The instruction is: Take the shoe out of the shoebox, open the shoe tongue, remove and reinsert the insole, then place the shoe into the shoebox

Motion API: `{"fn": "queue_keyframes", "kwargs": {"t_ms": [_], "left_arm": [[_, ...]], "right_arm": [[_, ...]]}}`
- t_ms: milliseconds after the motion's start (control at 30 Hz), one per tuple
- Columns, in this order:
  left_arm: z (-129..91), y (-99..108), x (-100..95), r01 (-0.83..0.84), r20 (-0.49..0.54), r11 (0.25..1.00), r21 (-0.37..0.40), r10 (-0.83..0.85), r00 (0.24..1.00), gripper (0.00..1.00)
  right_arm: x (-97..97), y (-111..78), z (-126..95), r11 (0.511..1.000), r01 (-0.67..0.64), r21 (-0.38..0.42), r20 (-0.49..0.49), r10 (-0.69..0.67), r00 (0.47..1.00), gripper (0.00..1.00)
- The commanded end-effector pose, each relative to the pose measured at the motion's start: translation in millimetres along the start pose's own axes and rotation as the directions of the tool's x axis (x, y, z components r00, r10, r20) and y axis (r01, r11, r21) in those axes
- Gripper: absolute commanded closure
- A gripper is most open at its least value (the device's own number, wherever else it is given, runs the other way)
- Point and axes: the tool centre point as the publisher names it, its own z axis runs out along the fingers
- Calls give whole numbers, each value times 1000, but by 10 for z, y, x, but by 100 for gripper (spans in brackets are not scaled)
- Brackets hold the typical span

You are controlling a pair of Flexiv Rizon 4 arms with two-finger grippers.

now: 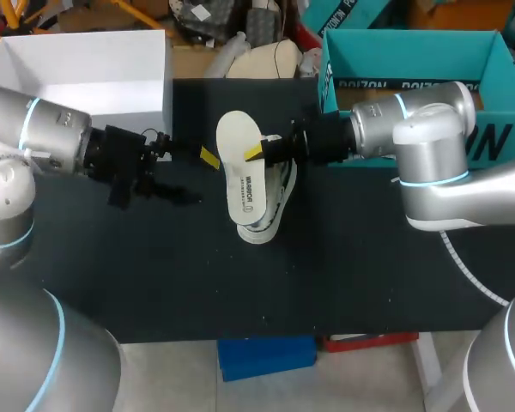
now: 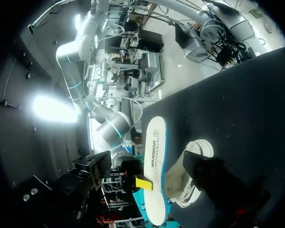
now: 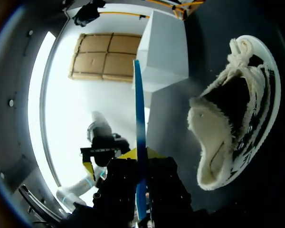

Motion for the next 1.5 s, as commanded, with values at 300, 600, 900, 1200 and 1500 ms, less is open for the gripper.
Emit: {"fn": "queue_keyframes", "kwargs": {"t_ms": [300,600,900,1200,1500], "left_arm": [[39,-93,58,12,180,970,-241,33,983,0],[100,-91,114,-14,242,967,-255,78,967,0],[196,137,191,-21,312,957,-289,115,943,0],[330,429,87,-61,280,953,-298,148,948,26],[470,537,139,-60,278,954,-293,145,949,60]], "right_arm": [[3,0,1,1000,-1,1,3,1,1000,100],[3,0,1,1000,-1,1,3,1,1000,100],[3,0,1,1000,-1,1,3,1,1000,100],[3,0,1,1000,-1,1,3,1,1000,100],[3,0,1,1000,-1,1,3,1,1000,100]]}}
